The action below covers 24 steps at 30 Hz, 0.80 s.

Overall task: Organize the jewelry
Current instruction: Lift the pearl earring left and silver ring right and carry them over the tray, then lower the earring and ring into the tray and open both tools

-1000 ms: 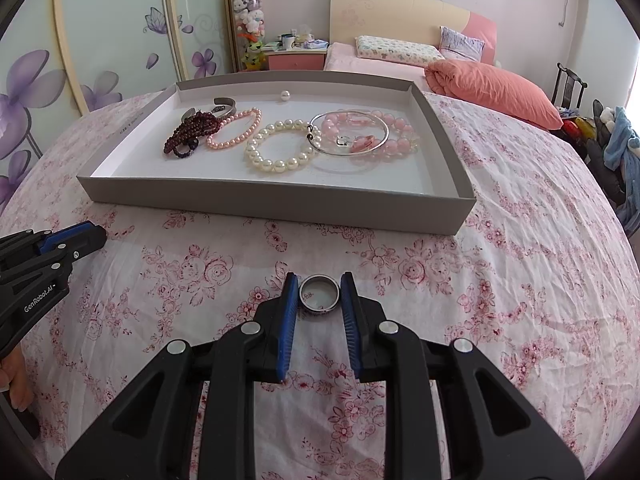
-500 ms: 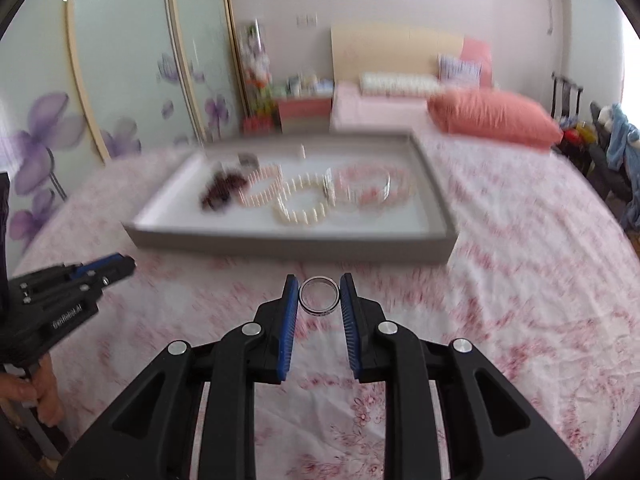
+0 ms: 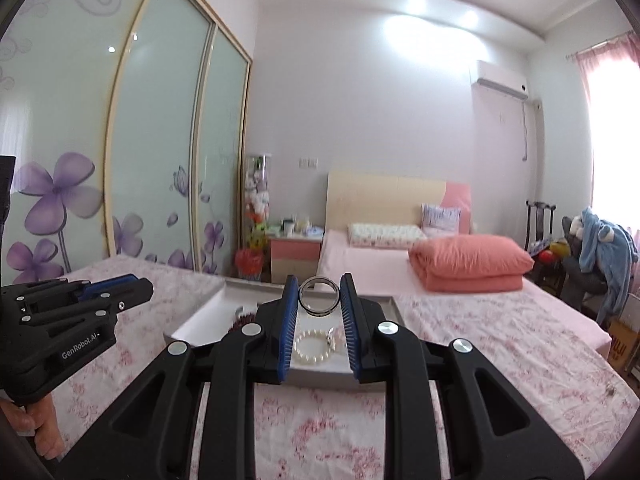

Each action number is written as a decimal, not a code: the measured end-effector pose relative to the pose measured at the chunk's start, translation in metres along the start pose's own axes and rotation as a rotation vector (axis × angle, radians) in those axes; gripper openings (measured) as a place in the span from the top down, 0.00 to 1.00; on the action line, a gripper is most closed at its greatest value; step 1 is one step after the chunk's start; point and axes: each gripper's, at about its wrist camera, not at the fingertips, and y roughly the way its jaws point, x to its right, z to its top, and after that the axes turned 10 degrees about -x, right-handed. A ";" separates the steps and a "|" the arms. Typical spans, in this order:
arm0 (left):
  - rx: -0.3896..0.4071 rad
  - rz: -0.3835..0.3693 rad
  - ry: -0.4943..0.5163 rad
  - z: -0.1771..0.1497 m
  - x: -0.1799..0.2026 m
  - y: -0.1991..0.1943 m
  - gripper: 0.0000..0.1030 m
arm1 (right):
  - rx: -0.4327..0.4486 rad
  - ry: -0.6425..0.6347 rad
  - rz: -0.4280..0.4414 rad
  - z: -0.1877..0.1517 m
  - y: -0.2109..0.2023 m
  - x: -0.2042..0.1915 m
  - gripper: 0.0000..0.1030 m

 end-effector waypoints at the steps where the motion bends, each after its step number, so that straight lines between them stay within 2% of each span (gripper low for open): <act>1: 0.002 0.000 -0.001 0.001 0.000 -0.001 0.85 | 0.008 0.003 0.001 0.002 0.001 0.001 0.78; 14: -0.001 0.002 0.008 0.009 0.001 0.007 0.85 | 0.021 0.014 0.005 0.012 0.015 0.004 0.78; 19: -0.017 0.008 0.012 0.015 0.001 0.022 0.85 | 0.009 0.020 0.013 0.014 0.029 0.005 0.78; 24: -0.043 0.011 0.008 0.024 -0.004 0.054 0.85 | -0.021 0.028 0.013 0.016 0.055 0.011 0.78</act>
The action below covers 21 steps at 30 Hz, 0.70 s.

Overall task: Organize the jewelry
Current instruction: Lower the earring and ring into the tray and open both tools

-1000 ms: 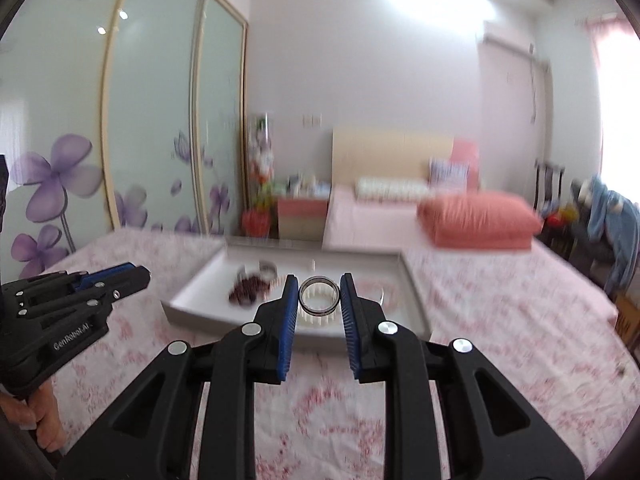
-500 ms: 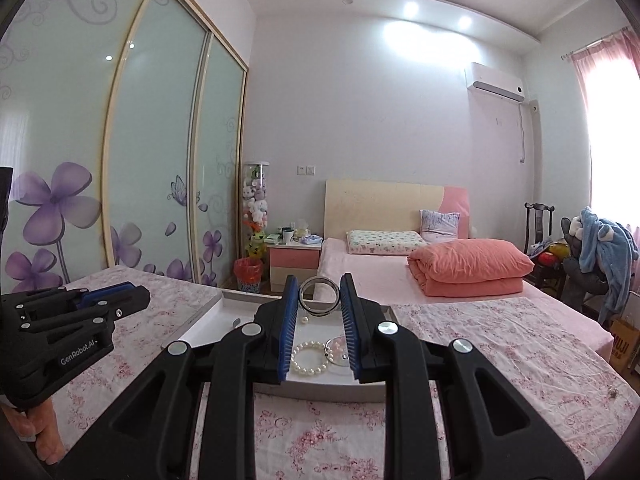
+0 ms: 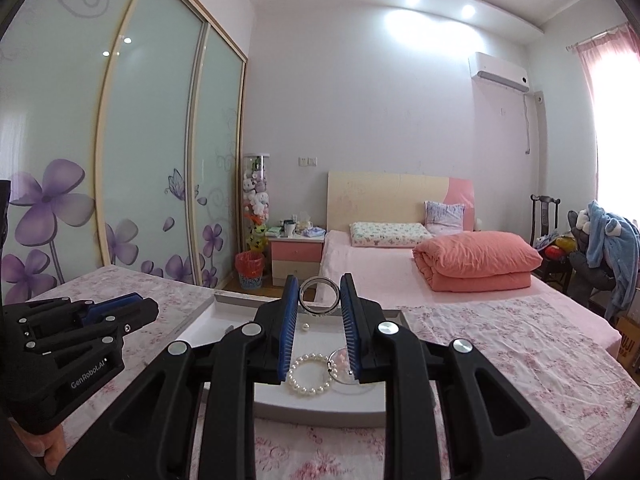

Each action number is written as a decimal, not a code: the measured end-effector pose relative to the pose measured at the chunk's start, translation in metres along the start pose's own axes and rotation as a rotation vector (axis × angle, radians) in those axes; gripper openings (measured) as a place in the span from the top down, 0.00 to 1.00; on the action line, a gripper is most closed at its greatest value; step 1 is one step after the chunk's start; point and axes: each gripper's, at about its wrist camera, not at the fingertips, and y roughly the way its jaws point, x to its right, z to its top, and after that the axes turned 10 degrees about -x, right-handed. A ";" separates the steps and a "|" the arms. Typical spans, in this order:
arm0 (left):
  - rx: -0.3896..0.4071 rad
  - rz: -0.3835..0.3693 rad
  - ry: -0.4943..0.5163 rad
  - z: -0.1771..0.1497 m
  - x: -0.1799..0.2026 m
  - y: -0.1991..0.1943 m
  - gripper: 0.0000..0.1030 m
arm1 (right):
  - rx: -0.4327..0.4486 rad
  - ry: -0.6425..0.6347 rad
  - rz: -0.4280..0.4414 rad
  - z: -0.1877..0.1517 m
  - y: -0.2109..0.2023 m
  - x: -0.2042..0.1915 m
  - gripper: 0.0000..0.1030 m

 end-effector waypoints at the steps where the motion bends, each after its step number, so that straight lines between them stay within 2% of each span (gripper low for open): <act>1: -0.003 0.002 0.000 0.002 0.000 0.006 0.85 | -0.013 0.004 0.001 0.001 0.009 0.002 0.78; 7: -0.045 0.011 0.000 0.014 -0.001 0.055 0.85 | -0.102 0.005 -0.022 0.000 0.060 0.008 0.78; 11: -0.099 -0.001 -0.008 0.017 -0.001 0.086 0.85 | -0.175 0.029 -0.004 -0.004 0.088 0.011 0.78; 13: -0.121 -0.008 -0.015 0.018 -0.002 0.096 0.82 | -0.222 0.041 0.017 -0.006 0.100 0.011 0.77; 14: -0.128 -0.011 -0.024 0.018 -0.003 0.099 0.79 | -0.235 0.052 0.027 -0.005 0.102 0.012 0.70; 15: -0.129 -0.012 -0.035 0.018 -0.006 0.099 0.73 | -0.244 0.064 0.037 -0.005 0.102 0.013 0.54; 16: -0.126 -0.012 -0.045 0.018 -0.009 0.099 0.68 | -0.237 0.079 0.044 -0.004 0.099 0.016 0.49; 21: -0.100 -0.005 -0.130 0.023 -0.037 0.077 0.66 | -0.185 0.123 0.034 0.006 0.074 0.031 0.49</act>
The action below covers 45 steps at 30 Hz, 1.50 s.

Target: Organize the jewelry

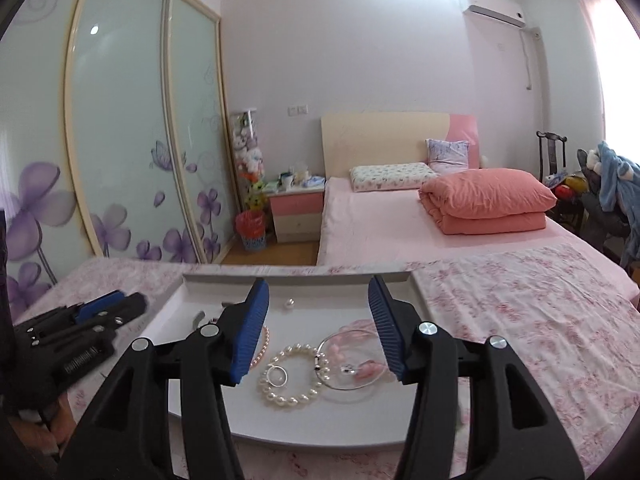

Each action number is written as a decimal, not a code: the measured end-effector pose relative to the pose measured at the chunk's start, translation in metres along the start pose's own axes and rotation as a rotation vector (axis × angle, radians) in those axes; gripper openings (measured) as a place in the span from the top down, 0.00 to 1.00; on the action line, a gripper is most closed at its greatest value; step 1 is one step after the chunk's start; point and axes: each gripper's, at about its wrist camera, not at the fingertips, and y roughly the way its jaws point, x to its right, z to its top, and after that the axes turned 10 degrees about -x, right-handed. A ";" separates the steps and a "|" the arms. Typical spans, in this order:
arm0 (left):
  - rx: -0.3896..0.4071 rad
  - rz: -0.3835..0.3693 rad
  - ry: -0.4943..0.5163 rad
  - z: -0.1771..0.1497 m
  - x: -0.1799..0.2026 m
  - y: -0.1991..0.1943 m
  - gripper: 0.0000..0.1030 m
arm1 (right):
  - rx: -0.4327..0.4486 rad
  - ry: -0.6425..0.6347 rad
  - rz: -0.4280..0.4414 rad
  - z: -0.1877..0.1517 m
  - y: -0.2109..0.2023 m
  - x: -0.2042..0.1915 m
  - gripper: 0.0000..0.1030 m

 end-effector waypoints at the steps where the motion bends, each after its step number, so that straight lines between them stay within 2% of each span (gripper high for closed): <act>1: 0.008 0.002 -0.012 0.001 -0.005 -0.006 0.62 | 0.011 0.014 -0.001 0.001 -0.009 0.004 0.49; 4: 0.055 0.024 -0.045 0.003 -0.019 -0.032 0.54 | 0.040 0.040 -0.010 0.002 -0.035 0.011 0.47; 11: 0.138 0.038 -0.071 -0.011 -0.031 -0.101 0.37 | 0.087 0.056 0.000 -0.004 -0.085 0.007 0.25; 17: 0.176 0.032 -0.054 -0.031 -0.029 -0.144 0.19 | 0.106 0.050 0.017 -0.015 -0.120 -0.005 0.09; 18: 0.180 0.029 -0.050 -0.034 -0.028 -0.149 0.13 | 0.111 0.048 0.018 -0.017 -0.125 -0.007 0.05; 19: 0.187 0.022 -0.043 -0.039 -0.026 -0.156 0.08 | 0.118 0.046 0.017 -0.019 -0.131 -0.008 0.03; 21: 0.200 0.017 -0.032 -0.047 -0.024 -0.165 0.04 | 0.130 0.041 0.011 -0.024 -0.140 -0.011 0.02; 33: 0.258 0.038 0.024 -0.093 -0.009 -0.199 0.04 | 0.175 -0.050 -0.031 -0.057 -0.170 -0.033 0.02; 38: 0.247 0.032 0.033 -0.105 -0.006 -0.199 0.04 | 0.193 -0.071 -0.038 -0.074 -0.176 -0.037 0.02; 45: 0.213 0.049 0.045 -0.121 -0.005 -0.190 0.04 | 0.149 -0.055 -0.045 -0.092 -0.169 -0.030 0.02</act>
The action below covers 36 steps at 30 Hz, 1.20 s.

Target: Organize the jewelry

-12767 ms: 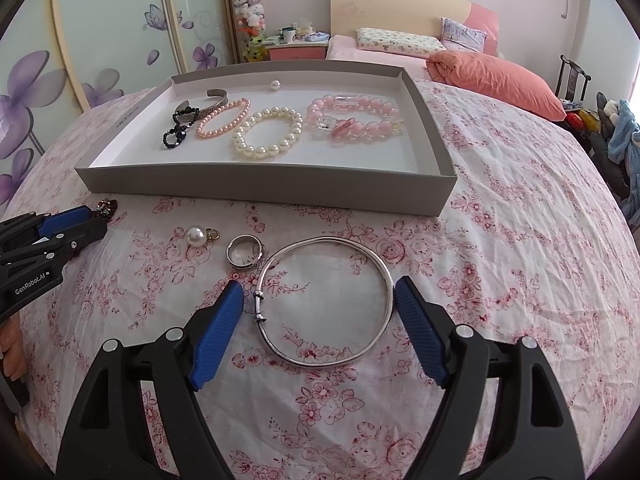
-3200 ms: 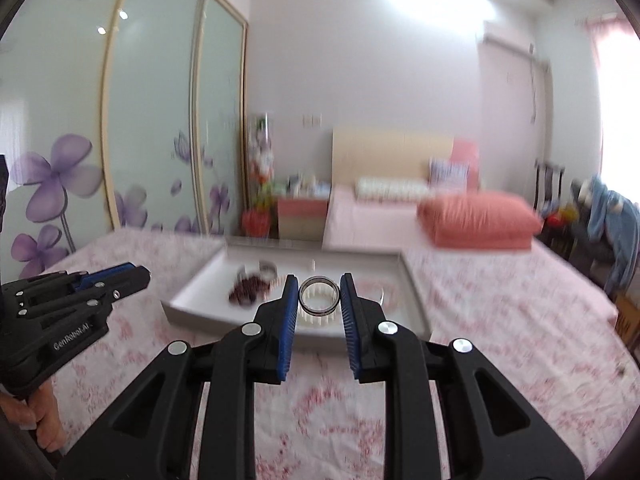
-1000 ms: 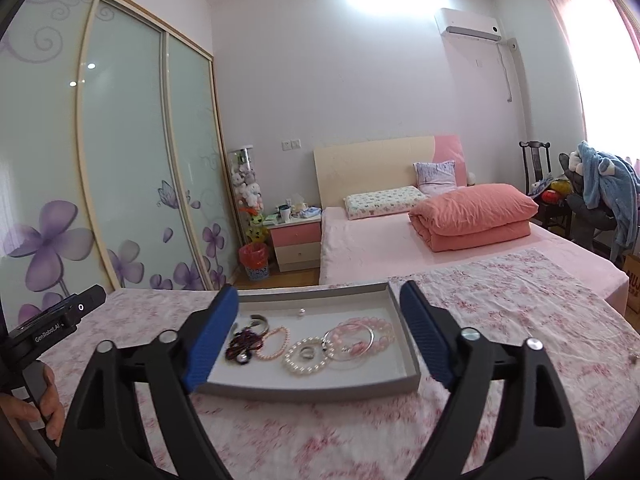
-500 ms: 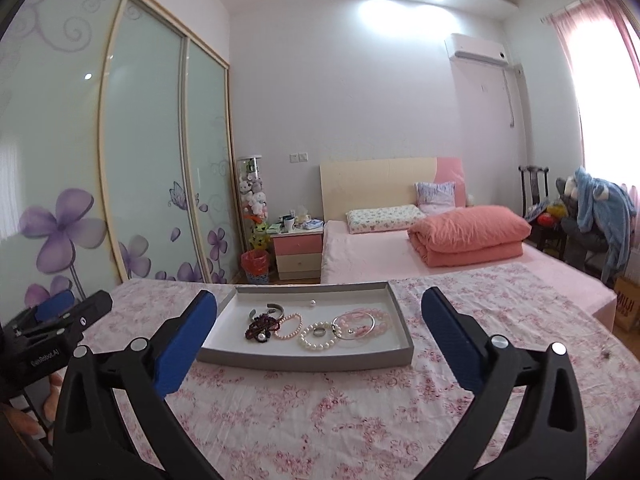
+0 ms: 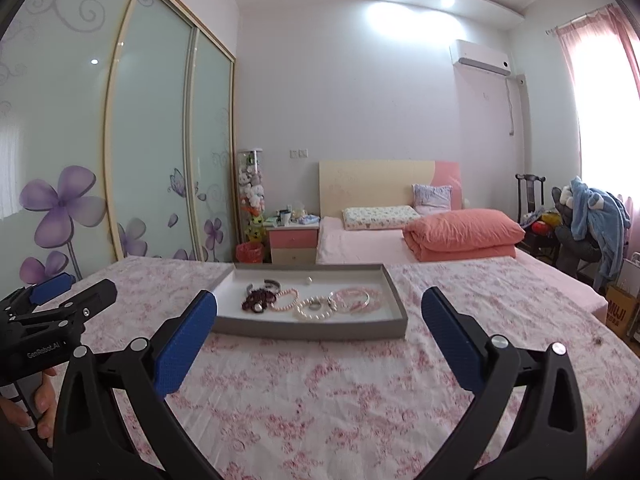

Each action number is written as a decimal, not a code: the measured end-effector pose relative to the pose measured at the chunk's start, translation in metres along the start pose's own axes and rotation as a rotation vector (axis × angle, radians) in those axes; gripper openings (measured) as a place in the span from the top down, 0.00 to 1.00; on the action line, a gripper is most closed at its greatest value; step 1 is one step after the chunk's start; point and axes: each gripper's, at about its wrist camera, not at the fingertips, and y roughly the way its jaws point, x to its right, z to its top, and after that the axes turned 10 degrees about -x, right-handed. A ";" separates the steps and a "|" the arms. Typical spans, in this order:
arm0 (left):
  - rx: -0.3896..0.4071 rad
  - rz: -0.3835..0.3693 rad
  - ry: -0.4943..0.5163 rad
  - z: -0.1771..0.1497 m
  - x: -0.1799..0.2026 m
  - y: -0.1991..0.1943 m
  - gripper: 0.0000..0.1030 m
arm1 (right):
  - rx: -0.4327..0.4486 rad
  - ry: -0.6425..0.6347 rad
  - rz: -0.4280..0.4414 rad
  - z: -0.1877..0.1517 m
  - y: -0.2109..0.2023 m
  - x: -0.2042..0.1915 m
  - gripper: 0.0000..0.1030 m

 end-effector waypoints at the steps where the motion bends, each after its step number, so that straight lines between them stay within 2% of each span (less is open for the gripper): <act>1: 0.000 0.002 0.001 -0.002 0.000 0.000 0.04 | -0.004 0.005 0.000 -0.002 0.000 0.001 0.02; 9: 0.025 0.004 0.011 -0.006 0.002 -0.005 0.04 | 0.006 0.046 0.001 -0.006 -0.003 0.011 0.02; 36: 0.001 -0.014 0.017 -0.007 0.006 0.002 0.04 | -0.026 0.044 0.027 -0.009 0.002 0.012 0.02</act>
